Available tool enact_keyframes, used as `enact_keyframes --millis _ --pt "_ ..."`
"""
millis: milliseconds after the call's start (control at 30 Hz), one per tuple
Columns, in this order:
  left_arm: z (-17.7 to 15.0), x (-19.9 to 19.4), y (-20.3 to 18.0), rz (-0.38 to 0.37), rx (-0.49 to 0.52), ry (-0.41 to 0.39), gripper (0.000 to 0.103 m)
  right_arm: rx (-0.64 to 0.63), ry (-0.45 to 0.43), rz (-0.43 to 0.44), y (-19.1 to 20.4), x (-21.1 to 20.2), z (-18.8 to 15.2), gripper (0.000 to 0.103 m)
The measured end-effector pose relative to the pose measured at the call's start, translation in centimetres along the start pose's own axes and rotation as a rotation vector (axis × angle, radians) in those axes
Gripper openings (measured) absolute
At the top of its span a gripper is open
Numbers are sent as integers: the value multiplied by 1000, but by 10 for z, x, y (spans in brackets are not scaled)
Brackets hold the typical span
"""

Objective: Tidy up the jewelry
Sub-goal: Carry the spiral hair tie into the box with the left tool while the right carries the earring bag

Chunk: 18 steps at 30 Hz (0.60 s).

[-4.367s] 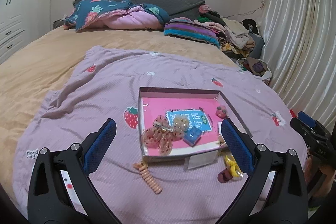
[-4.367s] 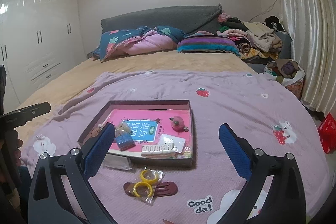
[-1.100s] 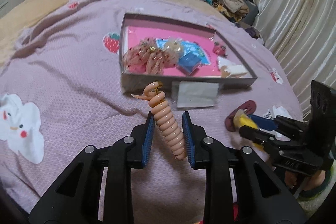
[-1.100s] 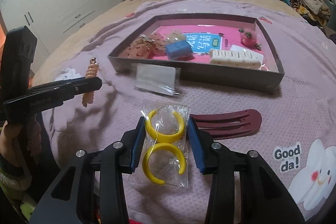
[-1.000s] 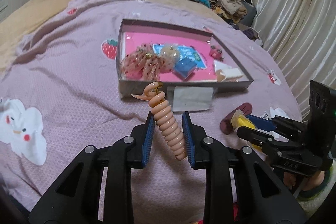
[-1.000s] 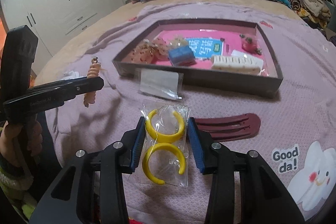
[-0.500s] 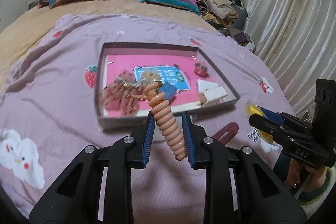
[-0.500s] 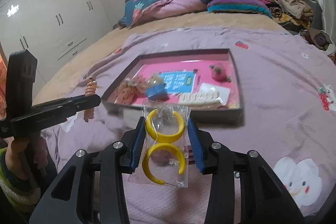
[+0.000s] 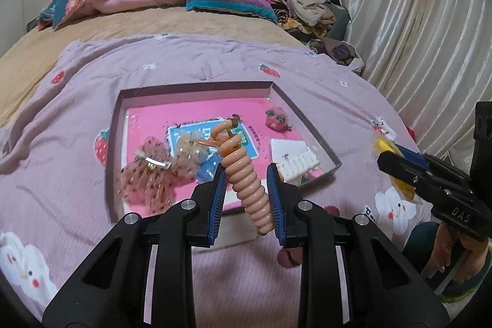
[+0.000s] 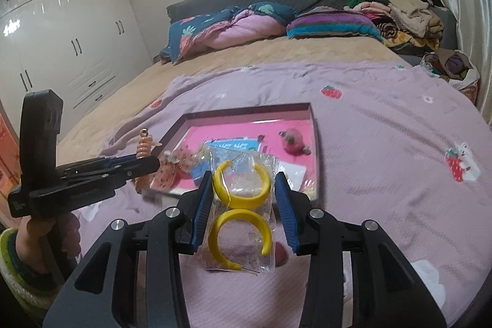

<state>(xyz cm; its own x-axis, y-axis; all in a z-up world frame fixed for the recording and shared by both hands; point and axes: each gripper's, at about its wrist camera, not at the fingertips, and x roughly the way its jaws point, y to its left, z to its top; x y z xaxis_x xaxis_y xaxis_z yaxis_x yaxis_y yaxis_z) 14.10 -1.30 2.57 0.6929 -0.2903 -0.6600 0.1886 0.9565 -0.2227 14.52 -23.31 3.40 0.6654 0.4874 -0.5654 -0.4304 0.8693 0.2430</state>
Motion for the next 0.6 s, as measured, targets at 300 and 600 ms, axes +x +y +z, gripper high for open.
enact_keyframes --millis 300,600 --pt "16 29 18 30 -14 15 19 22 -29 -43 -16 8 20 39" --pt "20 40 45 48 -60 20 19 20 2 -54 -19 40 33 39"
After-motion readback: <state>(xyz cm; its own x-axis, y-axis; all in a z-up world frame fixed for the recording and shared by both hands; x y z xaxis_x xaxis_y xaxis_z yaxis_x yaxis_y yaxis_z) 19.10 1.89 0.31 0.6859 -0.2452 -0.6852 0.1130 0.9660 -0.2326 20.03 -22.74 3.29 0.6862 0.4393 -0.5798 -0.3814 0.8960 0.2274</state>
